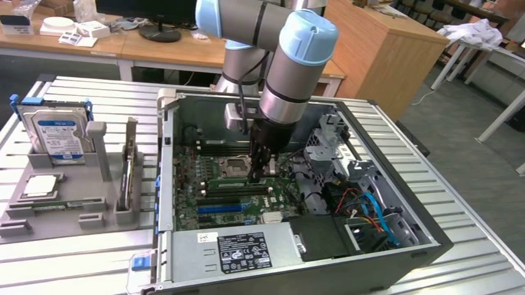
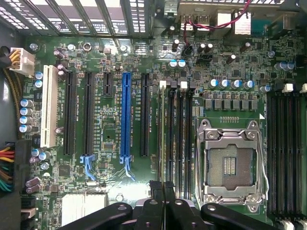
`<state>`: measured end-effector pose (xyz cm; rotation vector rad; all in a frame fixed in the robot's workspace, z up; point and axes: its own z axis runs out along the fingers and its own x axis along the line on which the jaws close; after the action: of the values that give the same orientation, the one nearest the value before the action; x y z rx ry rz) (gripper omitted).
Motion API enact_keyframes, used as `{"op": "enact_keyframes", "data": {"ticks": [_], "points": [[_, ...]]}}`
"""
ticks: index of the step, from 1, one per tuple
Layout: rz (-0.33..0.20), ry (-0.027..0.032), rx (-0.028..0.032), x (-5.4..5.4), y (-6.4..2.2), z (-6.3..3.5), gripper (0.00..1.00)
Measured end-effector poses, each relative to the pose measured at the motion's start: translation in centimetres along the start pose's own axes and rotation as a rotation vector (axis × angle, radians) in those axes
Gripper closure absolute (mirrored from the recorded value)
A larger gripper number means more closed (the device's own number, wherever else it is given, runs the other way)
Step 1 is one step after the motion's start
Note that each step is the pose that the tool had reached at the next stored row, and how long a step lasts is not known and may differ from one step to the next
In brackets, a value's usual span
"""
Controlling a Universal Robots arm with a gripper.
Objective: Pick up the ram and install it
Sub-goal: 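Insert the ram into the slot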
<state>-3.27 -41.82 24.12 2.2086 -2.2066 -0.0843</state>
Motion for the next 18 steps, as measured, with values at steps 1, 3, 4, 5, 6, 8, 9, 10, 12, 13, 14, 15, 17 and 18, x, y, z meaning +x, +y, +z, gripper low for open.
{"op": "enact_keyframes", "data": {"ticks": [1,3,4,5,6,8,9,10,12,13,14,15,17,18], "points": [[0.0,-0.0002,0.0001,0.0,0.0,0.05,0.88],[0.0,0.0,0.0002,0.0,-0.01,0.13,0.88],[0.0,-0.0001,0.0003,0.0,-0.01,0.19,0.88],[0.0,0.0001,0.0003,0.0,-0.01,0.21,0.88],[0.0,0.0002,0.0002,0.01,-0.01,0.21,0.88],[0.0,0.0002,0.0002,0.0,-0.01,0.21,0.88],[0.0,0.0001,0.0002,0.0,0.0,0.21,0.88],[0.0,0.0,0.0006,0.0,0.05,0.22,0.88],[0.0,0.0,0.0009,0.0,0.09,0.23,0.88],[0.0,0.0,0.0009,0.0,0.09,0.23,0.88],[0.0,0.0,0.0009,0.0,0.09,0.23,0.88],[0.0,-0.0001,0.001,0.0,0.09,0.24,0.88],[0.0,-0.0001,0.001,0.01,0.09,0.29,0.88],[0.0,-0.0001,0.0009,0.01,0.08,0.32,0.88]]}}
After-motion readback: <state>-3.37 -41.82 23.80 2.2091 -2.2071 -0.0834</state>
